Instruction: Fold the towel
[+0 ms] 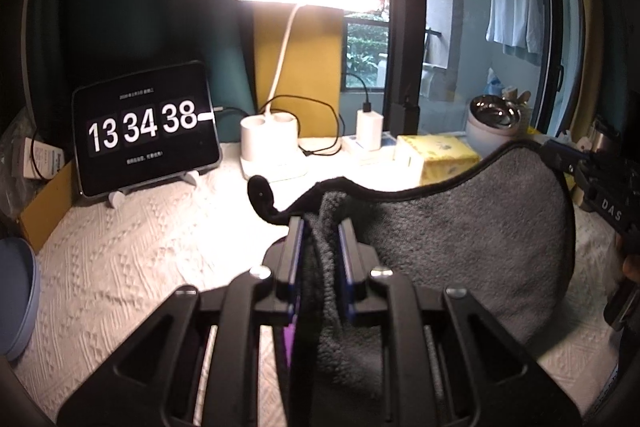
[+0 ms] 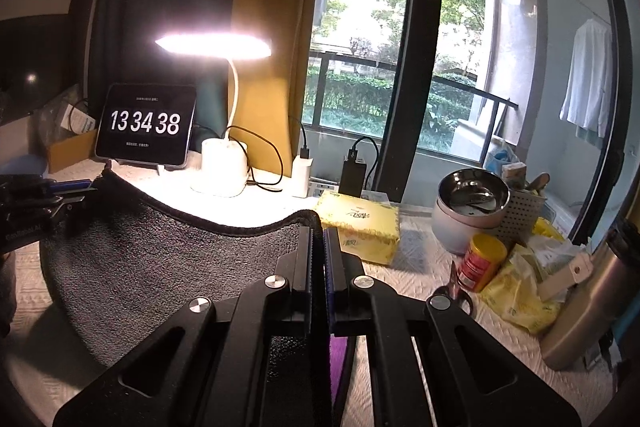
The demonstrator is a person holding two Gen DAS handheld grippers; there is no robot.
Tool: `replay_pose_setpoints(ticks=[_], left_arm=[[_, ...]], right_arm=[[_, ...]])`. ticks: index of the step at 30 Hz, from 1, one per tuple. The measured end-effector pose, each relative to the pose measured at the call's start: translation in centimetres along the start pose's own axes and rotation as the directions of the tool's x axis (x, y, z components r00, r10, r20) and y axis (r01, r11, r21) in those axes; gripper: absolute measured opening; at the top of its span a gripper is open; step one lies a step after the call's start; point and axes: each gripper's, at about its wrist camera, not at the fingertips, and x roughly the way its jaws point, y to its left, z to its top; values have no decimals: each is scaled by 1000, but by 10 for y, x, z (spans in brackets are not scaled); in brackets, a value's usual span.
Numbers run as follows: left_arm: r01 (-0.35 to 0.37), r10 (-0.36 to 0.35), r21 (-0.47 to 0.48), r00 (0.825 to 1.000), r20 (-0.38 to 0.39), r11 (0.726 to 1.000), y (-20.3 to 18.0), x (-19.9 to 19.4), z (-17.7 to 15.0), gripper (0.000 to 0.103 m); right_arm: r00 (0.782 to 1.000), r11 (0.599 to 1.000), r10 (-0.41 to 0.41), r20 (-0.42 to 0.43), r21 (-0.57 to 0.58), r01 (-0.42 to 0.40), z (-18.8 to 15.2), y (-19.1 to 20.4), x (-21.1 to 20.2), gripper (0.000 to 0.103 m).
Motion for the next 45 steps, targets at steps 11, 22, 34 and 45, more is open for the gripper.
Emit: replay_pose_setpoints(ticks=[11,22,34,45], left_arm=[[-2,2,-1,997,-72,1000,7,46,6,17],[-21,30,54,987,-160,998,0,90,5,19],[-57,56,5,957,-286,998,12,113,-2,30],[-57,50,-19,962,-267,998,14,99,-3,78]], right_arm=[[999,1000,-17,-39,6,18,2,-5,35,6],[986,997,-74,-147,-6,74,-3,-5,73,6],[967,993,-93,-239,43,106,-23,-15,98,6],[957,987,-131,-259,53,149,-23,-18,99,29]])
